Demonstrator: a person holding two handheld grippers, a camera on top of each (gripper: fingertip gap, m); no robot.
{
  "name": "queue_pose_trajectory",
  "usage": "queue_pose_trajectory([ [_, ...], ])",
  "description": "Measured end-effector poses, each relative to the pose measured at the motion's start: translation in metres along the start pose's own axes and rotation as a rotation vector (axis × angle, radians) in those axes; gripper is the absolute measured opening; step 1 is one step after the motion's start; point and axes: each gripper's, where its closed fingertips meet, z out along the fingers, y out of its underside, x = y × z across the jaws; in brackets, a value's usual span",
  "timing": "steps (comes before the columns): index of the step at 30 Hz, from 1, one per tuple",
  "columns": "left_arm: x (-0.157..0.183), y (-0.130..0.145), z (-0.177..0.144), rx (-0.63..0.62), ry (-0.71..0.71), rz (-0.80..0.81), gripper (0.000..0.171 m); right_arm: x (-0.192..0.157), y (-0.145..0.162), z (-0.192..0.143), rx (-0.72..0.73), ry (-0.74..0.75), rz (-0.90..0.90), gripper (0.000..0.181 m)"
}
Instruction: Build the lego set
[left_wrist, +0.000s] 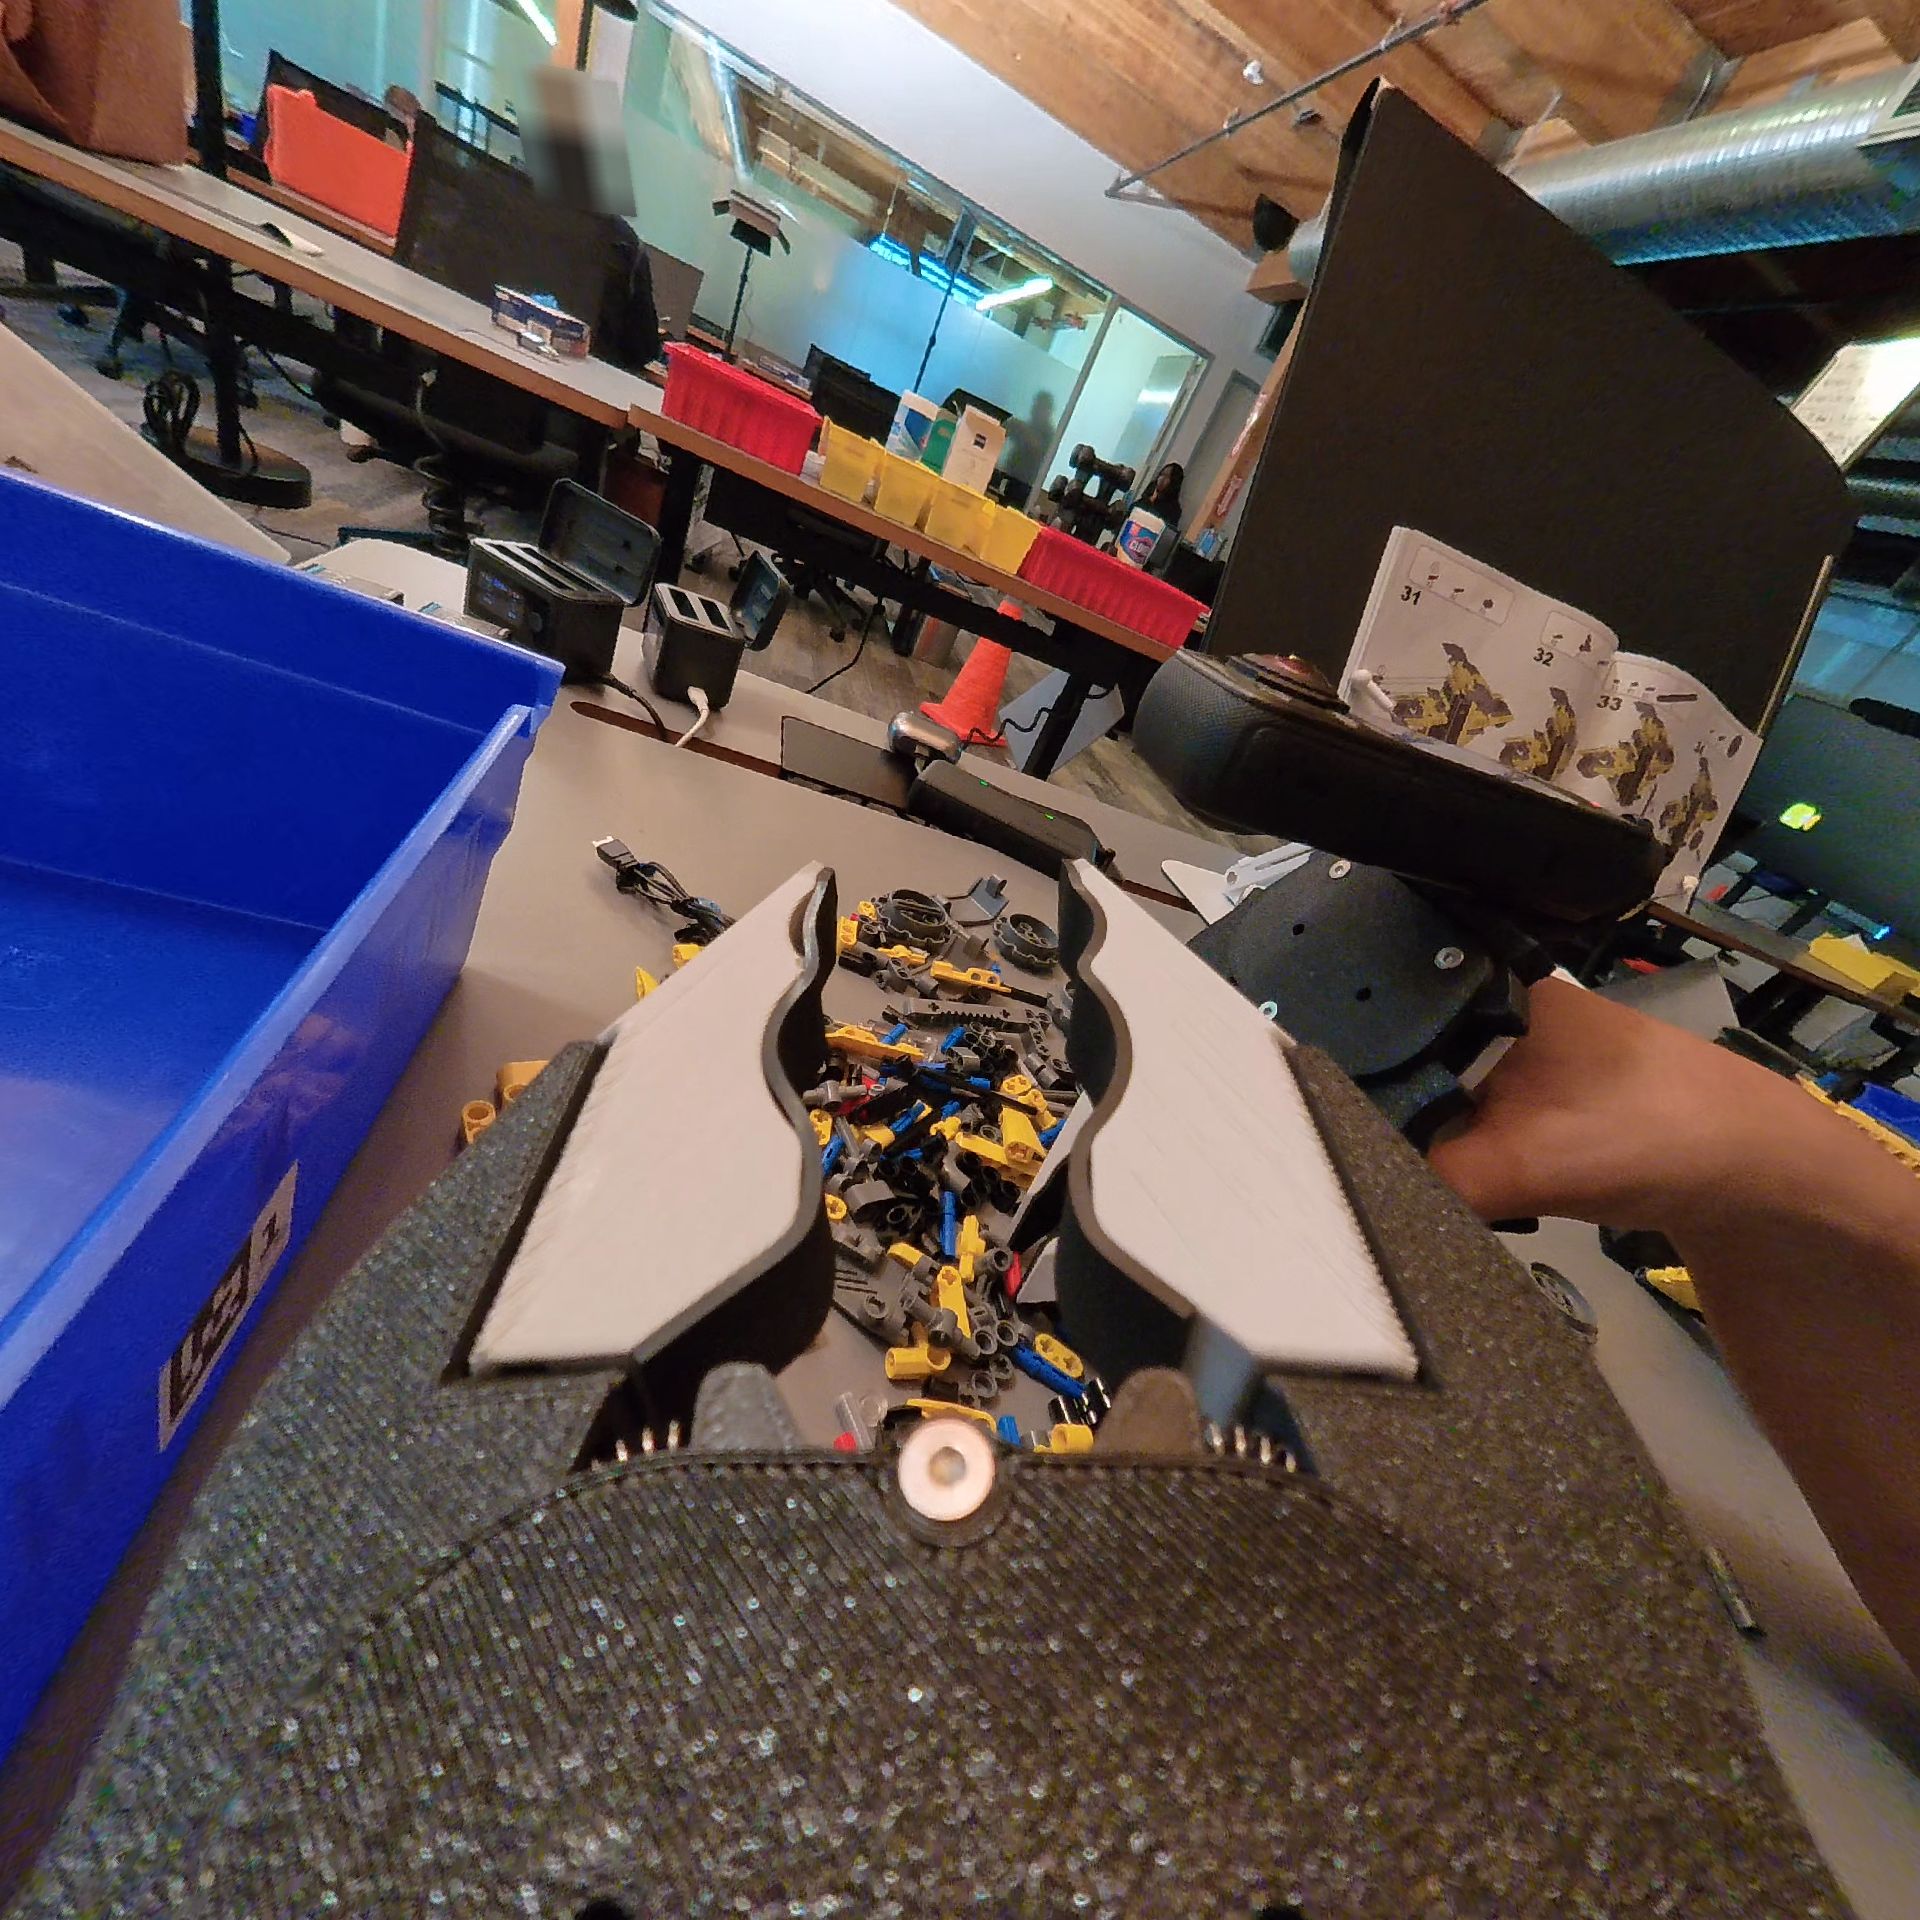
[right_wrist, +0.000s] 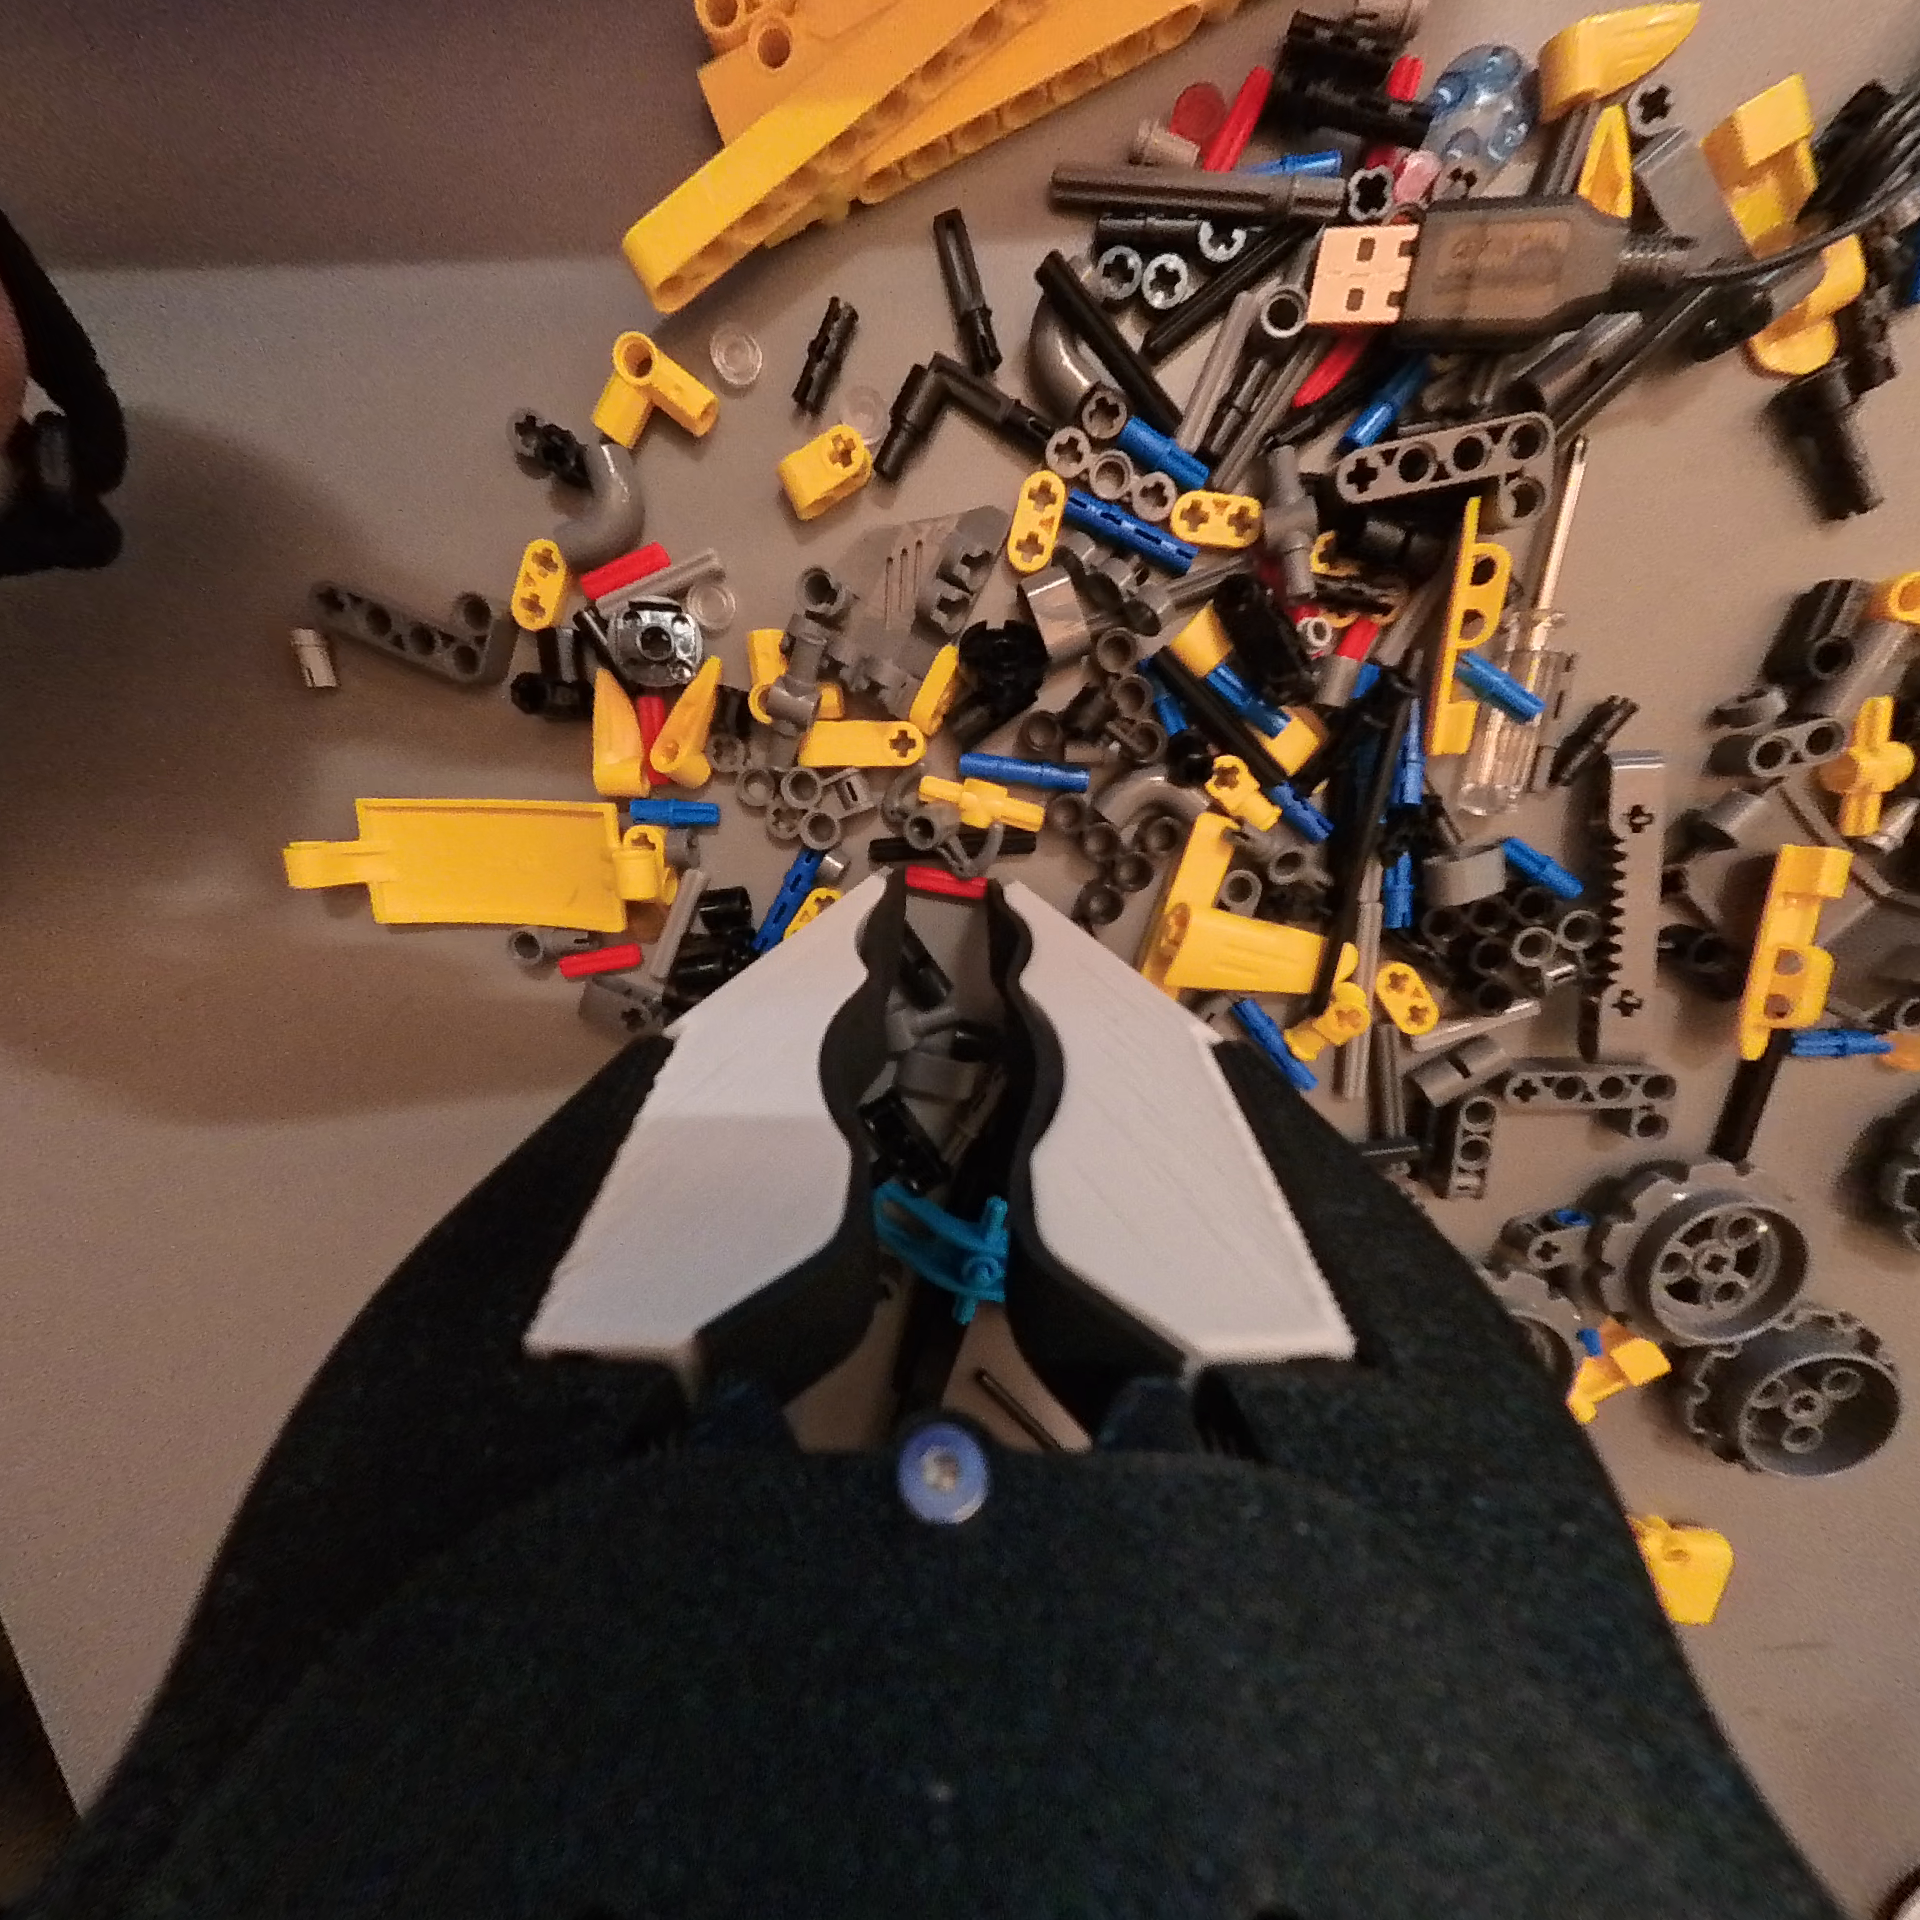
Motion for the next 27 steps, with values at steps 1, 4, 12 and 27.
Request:
queue_pose_trajectory([
  [1, 0.0, 0.0, 0.0, 0.0, 0.0, 0.0, 0.039, 0.001, 0.0, 0.0, 0.001, 0.004, -0.001, 0.015],
  [4, 0.0, 0.0, 0.0, 0.0, 0.0, 0.0, 0.039, 0.003, 0.0, -0.004, 0.007, 0.015, -0.002, 0.015],
  [12, 0.0, 0.0, 0.0, -0.001, 0.002, -0.003, 0.039, 0.014, -0.004, -0.03, 0.07, 0.061, 0.019, 0.015],
  [27, 0.004, 0.003, 0.002, -0.024, -0.01, 0.038, 0.038, -0.087, 0.042, -0.093, 0.312, -0.088, 0.069, 0.015],
])
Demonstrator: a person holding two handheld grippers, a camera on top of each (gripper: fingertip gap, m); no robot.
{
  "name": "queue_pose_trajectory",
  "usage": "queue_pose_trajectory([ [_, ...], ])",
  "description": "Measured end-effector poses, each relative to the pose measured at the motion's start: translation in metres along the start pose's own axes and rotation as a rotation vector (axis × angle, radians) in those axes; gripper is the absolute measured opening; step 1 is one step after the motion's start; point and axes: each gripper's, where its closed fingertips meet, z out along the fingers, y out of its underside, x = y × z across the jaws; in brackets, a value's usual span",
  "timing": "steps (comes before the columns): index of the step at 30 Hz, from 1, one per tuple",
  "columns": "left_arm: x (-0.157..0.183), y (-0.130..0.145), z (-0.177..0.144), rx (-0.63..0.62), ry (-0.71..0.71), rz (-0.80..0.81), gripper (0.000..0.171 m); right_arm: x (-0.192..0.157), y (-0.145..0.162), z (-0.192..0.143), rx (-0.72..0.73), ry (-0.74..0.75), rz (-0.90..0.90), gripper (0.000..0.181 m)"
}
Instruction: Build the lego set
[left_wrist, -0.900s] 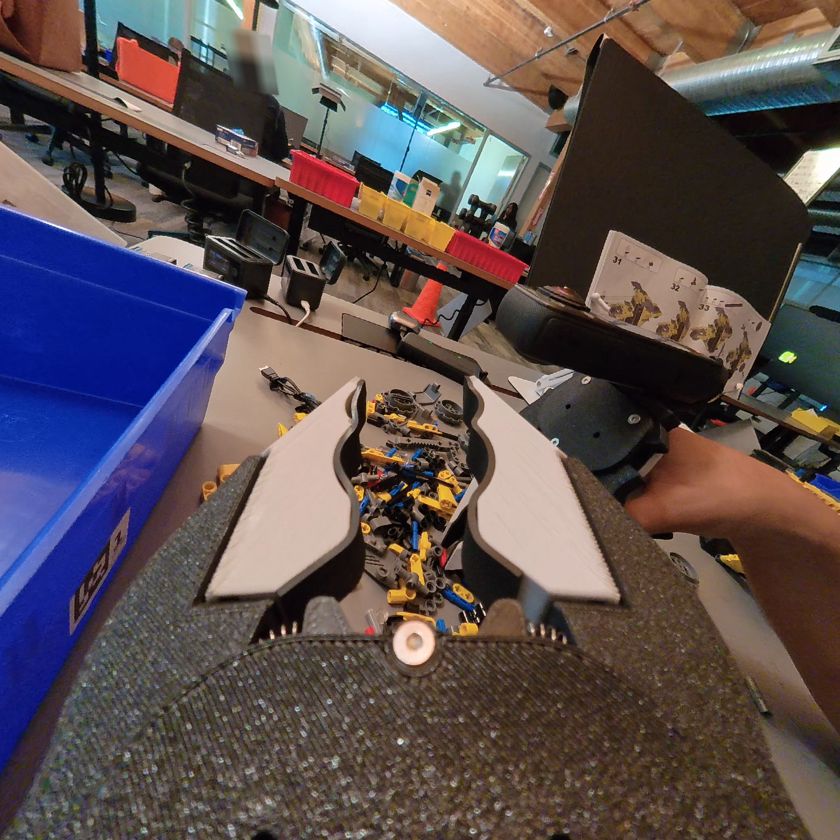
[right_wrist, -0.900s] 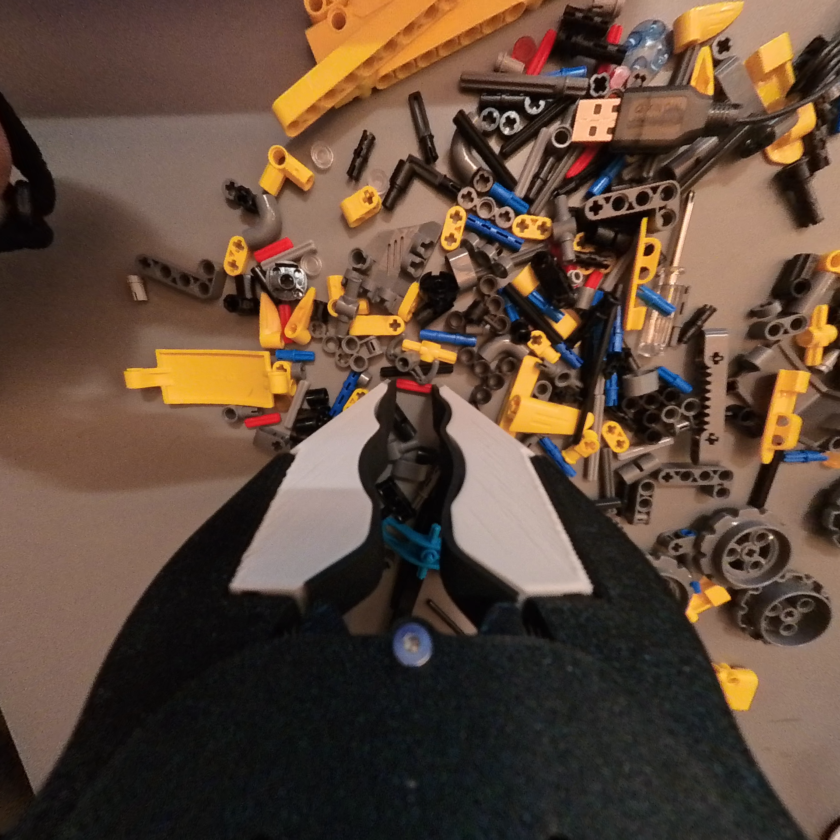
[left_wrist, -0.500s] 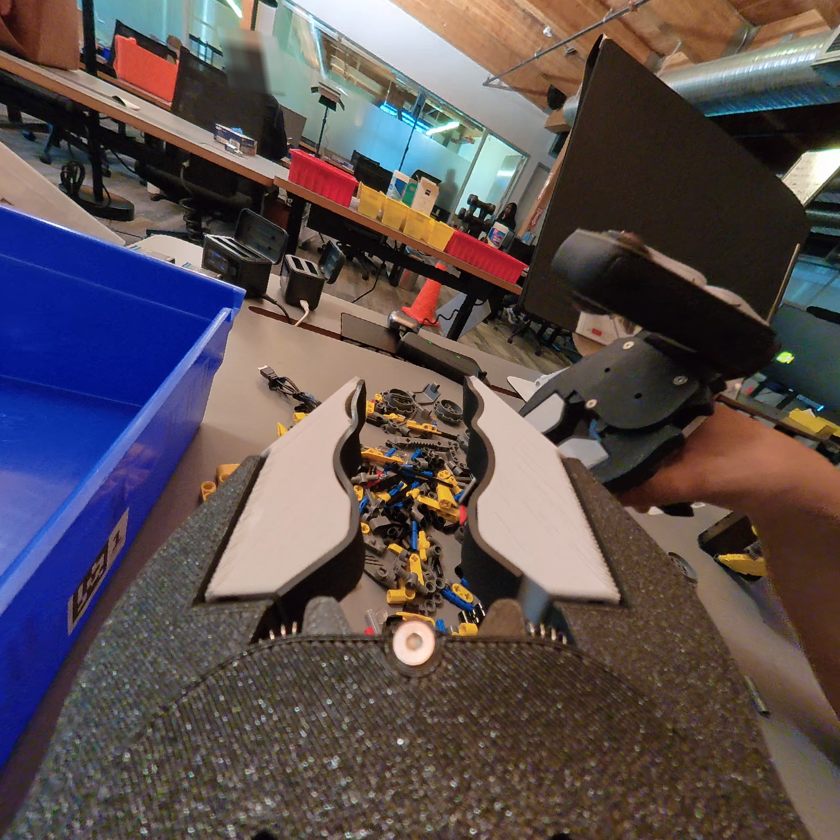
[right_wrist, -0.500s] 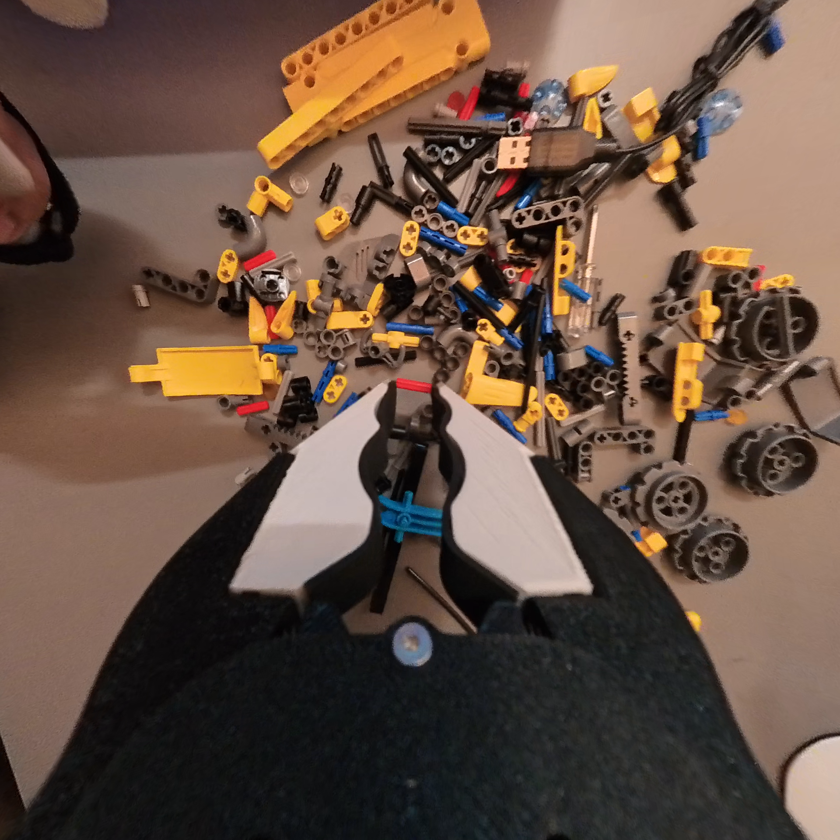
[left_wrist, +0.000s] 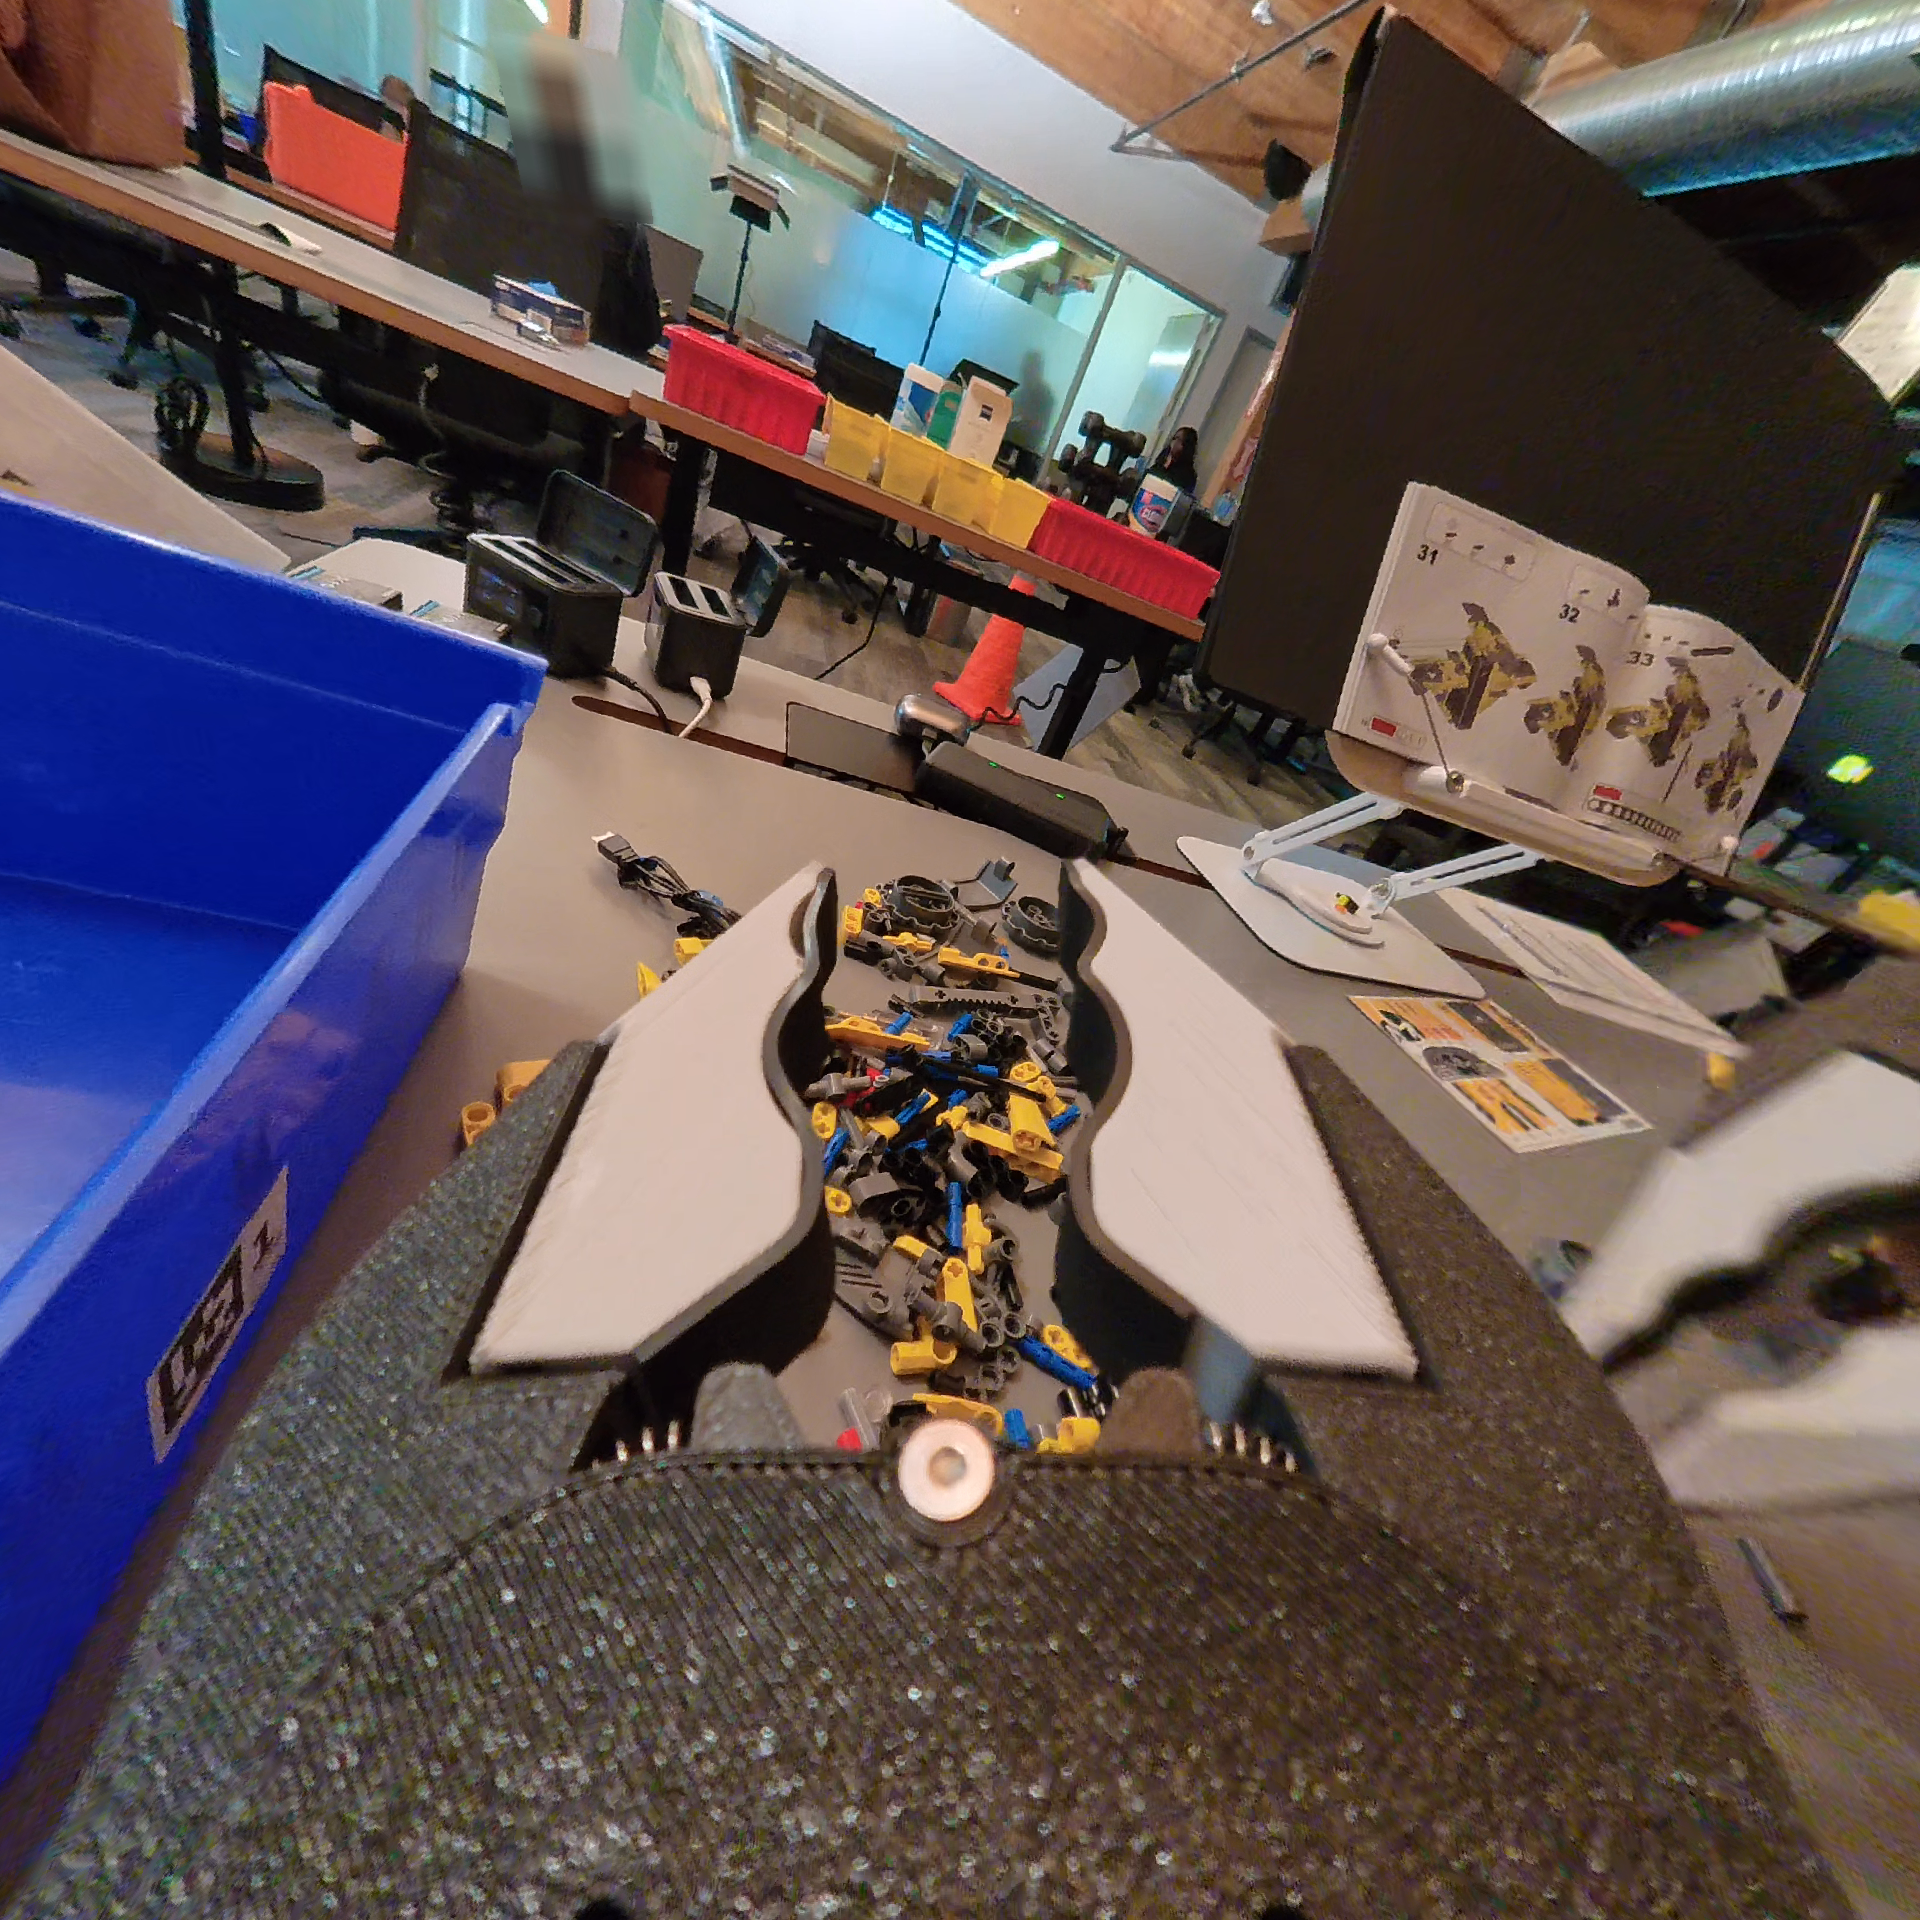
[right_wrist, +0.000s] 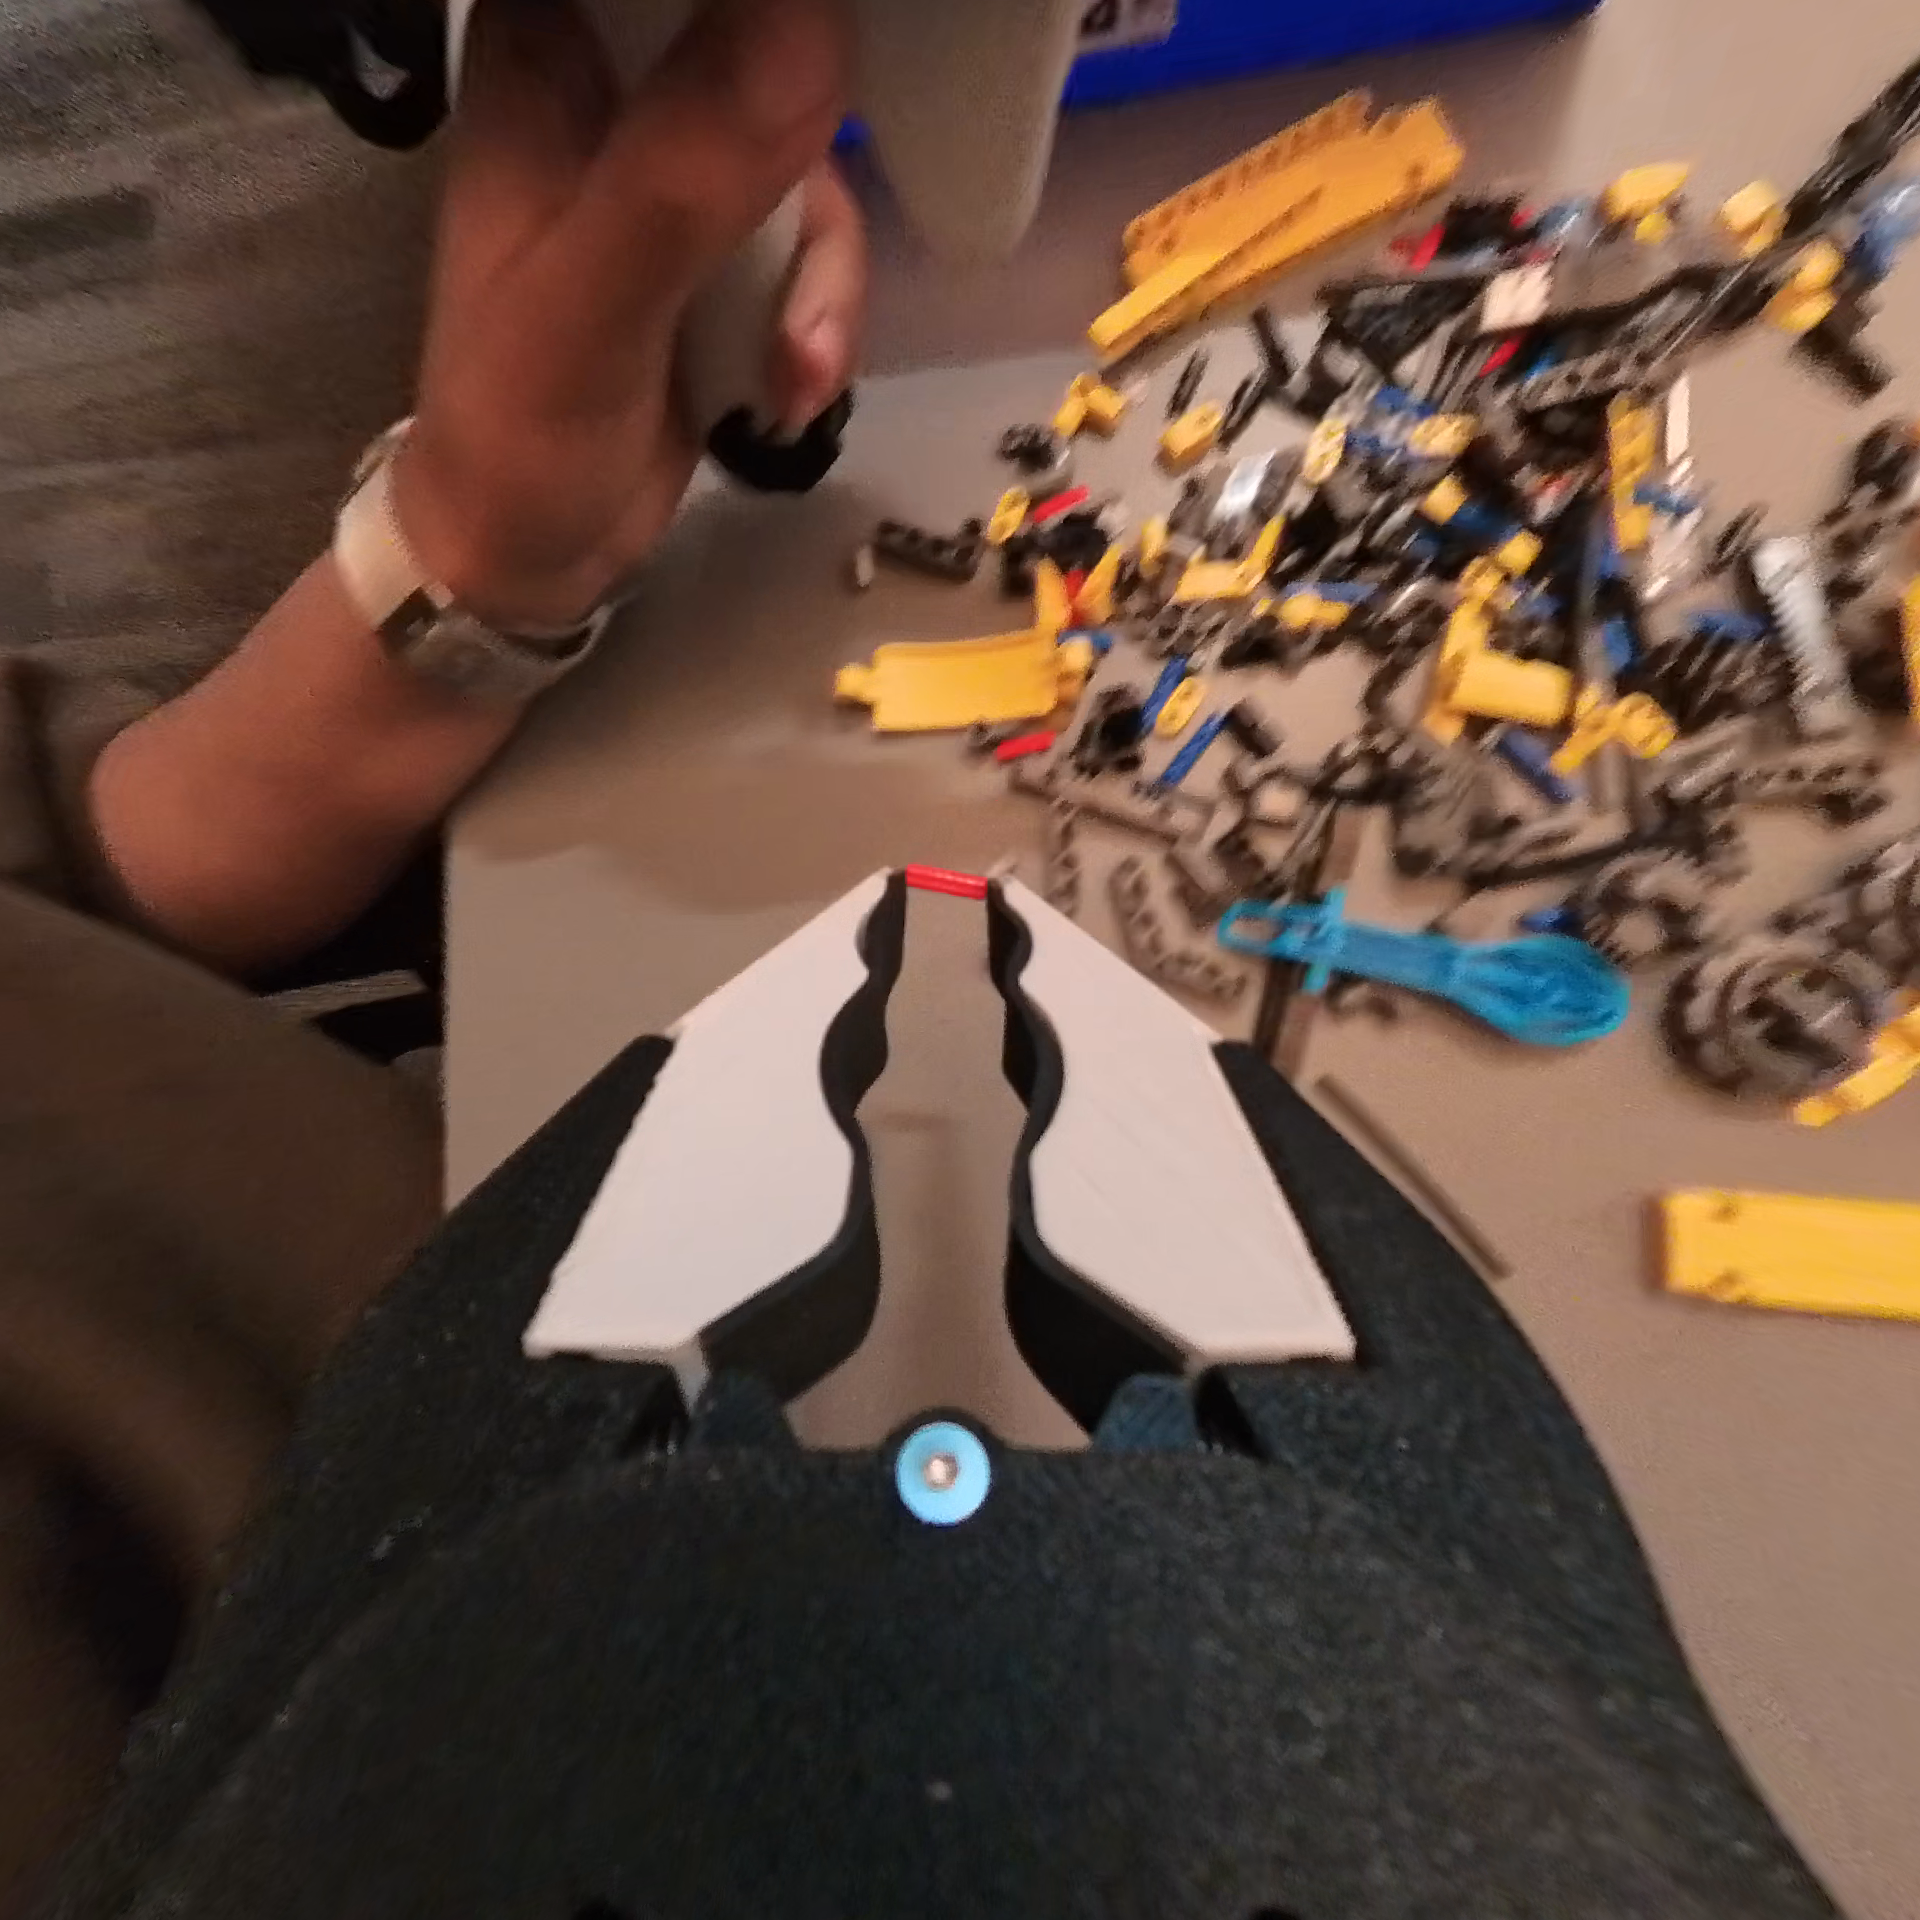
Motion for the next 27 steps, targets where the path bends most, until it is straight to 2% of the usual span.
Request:
queue_pose_trajectory([
  [4, 0.001, 0.004, 0.002, -0.022, -0.02, 0.04, 0.038, -0.027, 0.053, -0.023, 0.027, 0.039, 0.076, 0.015],
  [8, 0.013, 0.007, 0.005, -0.037, -0.008, 0.094, 0.037, -0.031, 0.117, -0.053, 0.026, 0.17, 0.179, 0.015],
  [12, 0.061, -0.008, 0.004, 0.048, 0.077, 0.207, 0.035, -0.02, 0.191, -0.076, -0.006, 0.318, 0.28, 0.015],
  [15, 0.108, 0.001, 0.011, 0.017, 0.162, 0.267, 0.035, -0.02, 0.231, -0.081, 0.0, 0.348, 0.336, 0.015],
  [19, 0.2, 0.045, 0.022, -0.153, 0.438, 0.179, 0.04, -0.021, 0.25, -0.089, 0.053, 0.388, 0.344, 0.015],
  [21, 0.242, 0.075, 0.018, -0.261, 0.535, 0.204, 0.04, -0.02, 0.257, -0.094, 0.057, 0.425, 0.318, 0.015],
  [23, 0.261, 0.108, 0.013, -0.354, 0.524, 0.328, 0.041, -0.022, 0.26, -0.096, 0.076, 0.424, 0.307, 0.015],
  [25, 0.265, 0.137, 0.005, -0.423, 0.468, 0.454, 0.04, -0.026, 0.262, -0.098, 0.092, 0.395, 0.294, 0.019],
  [27, 0.27, 0.164, -0.012, -0.53, 0.483, 0.483, 0.028, -0.028, 0.263, -0.104, 0.126, 0.362, 0.291, 0.021],
])
